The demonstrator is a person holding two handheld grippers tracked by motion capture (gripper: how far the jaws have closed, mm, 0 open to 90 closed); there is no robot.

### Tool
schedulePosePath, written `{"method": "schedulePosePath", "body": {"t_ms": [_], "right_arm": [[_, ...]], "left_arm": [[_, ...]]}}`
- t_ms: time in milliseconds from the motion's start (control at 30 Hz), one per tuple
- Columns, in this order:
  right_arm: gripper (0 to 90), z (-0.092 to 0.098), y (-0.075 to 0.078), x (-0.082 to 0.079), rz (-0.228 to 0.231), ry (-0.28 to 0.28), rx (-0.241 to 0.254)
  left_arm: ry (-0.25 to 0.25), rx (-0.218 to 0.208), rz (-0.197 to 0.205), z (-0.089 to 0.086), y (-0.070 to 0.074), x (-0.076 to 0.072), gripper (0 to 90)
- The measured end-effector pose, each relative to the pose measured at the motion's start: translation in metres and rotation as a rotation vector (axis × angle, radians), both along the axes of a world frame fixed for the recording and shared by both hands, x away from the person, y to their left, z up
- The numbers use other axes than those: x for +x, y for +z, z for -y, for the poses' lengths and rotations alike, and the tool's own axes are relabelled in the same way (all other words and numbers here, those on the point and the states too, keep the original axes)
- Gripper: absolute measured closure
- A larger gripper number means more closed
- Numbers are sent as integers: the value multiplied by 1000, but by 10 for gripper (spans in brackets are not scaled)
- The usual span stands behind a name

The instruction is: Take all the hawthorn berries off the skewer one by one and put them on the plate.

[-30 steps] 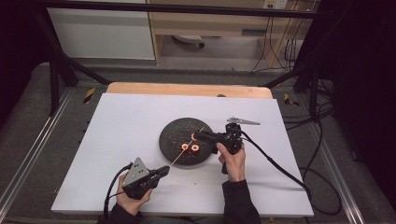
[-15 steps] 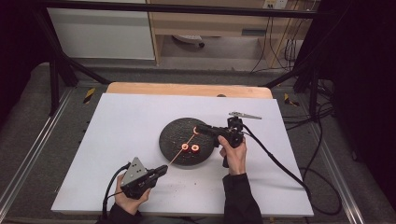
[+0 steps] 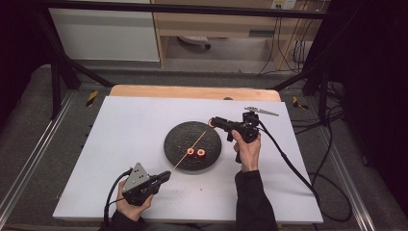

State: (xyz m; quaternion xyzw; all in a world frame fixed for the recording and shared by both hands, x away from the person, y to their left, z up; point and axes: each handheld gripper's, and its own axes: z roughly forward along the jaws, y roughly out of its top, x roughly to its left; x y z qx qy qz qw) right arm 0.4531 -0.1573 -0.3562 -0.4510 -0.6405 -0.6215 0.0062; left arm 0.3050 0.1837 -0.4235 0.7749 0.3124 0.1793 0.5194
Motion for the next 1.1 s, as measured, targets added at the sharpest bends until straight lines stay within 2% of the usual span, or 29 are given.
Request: {"method": "schedulePosePath", "body": {"t_ms": [167,267,367,533,933,1100], "right_arm": [[710,0,-3,6,-9,-27,-39],[710,-3,-9,8,-20,-24,-62],[710,-9,-20,11,-29,-16,-94],[710,-21,-40,16,-72,-2,-135],[710,-42,-84,21,-142,17,-246],[708,-46,-94,22,-150,12,-285]], "left_arm": [[7,-4,2,-2,1,0,883],[9,-4,0,-3,1,1,884],[12,-5,-2,-4,1,1,883],[17,-5,-6,-5,1,2,883],[24,-2,-15,-6,0,4,883],[23,-1,-17,-5,-1,4,883]]}}
